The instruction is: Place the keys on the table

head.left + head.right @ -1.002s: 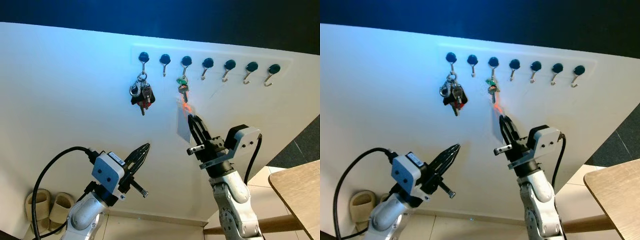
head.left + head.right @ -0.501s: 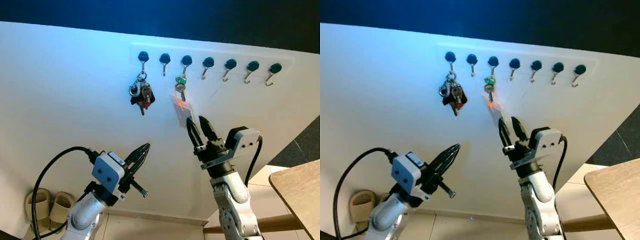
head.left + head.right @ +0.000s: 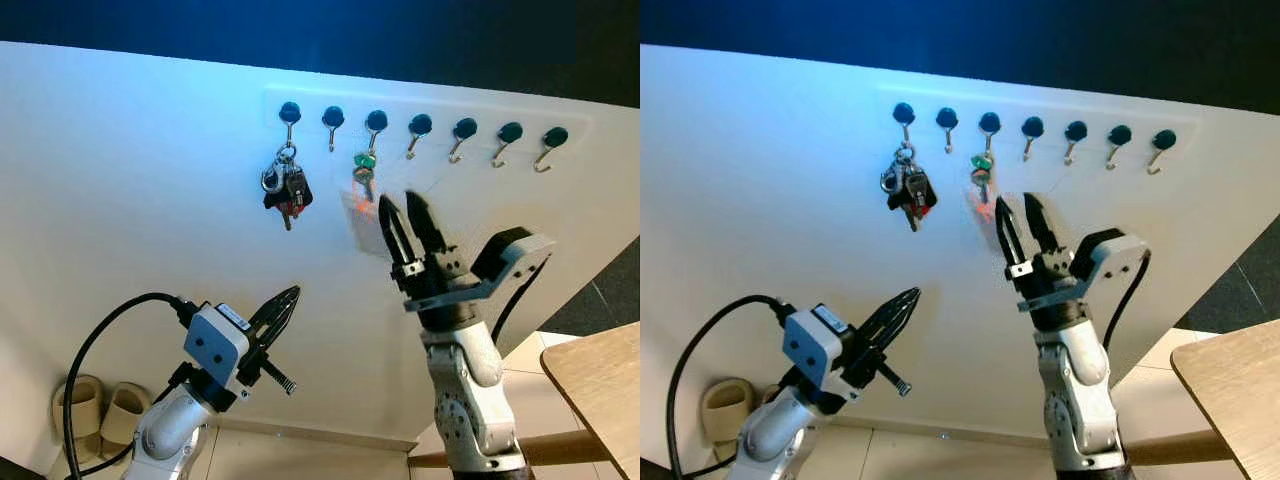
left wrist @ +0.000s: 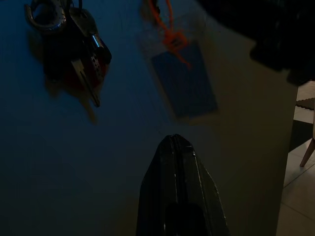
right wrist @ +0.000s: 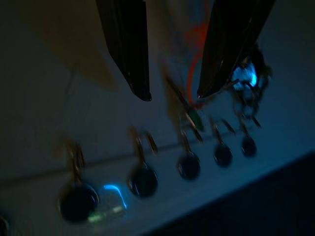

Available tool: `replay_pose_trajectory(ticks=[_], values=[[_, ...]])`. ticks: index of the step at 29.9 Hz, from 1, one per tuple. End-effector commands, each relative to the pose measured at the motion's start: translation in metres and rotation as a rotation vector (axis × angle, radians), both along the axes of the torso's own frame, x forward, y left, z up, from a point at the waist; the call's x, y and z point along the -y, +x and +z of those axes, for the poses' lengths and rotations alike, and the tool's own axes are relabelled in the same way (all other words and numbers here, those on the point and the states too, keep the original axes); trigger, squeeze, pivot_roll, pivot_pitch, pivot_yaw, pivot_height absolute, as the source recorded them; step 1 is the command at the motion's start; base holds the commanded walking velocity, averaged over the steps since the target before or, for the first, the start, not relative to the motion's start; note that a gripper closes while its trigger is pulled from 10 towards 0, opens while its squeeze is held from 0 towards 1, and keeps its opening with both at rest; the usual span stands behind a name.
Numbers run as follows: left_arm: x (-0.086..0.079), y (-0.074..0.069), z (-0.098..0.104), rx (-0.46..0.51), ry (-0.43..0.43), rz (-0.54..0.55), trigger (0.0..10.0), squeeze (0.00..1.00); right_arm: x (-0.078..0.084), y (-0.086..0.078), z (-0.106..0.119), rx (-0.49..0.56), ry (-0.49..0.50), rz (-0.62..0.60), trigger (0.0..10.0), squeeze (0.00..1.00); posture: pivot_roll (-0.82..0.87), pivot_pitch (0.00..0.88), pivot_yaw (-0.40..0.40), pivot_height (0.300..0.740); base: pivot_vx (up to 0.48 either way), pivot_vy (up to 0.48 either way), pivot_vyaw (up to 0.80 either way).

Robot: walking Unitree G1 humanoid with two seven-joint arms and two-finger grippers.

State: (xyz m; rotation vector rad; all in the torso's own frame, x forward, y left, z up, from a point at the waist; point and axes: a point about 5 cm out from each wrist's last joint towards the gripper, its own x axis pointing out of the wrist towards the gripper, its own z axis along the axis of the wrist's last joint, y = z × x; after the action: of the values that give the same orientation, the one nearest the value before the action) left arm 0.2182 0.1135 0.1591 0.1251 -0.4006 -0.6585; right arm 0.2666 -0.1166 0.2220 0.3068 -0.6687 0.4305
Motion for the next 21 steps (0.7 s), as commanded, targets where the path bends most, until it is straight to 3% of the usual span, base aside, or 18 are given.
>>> replay_pose_trajectory(ticks=[1,12,21], values=[[0.002,-0.002,0.0,0.001,0.02,-0.013,10.0,0.0,-0.002,-0.002,0.004,0.01,0.009,0.024,10.0,0.0,0.07,0.089,-0.068,0.74,0.0,0.0,0.0],[0.002,-0.003,0.0,0.005,0.027,-0.018,10.0,0.0,-0.015,-0.001,0.006,-0.019,0.026,0.142,10.0,0.0,0.08,0.078,-0.072,0.74,0.0,0.0,0.0],[0.003,-0.004,-0.001,0.003,0.027,-0.021,10.0,0.0,-0.014,-0.008,-0.001,-0.033,0.016,0.146,10.0,0.0,0.08,0.076,-0.071,0.74,0.0,0.0,0.0]])
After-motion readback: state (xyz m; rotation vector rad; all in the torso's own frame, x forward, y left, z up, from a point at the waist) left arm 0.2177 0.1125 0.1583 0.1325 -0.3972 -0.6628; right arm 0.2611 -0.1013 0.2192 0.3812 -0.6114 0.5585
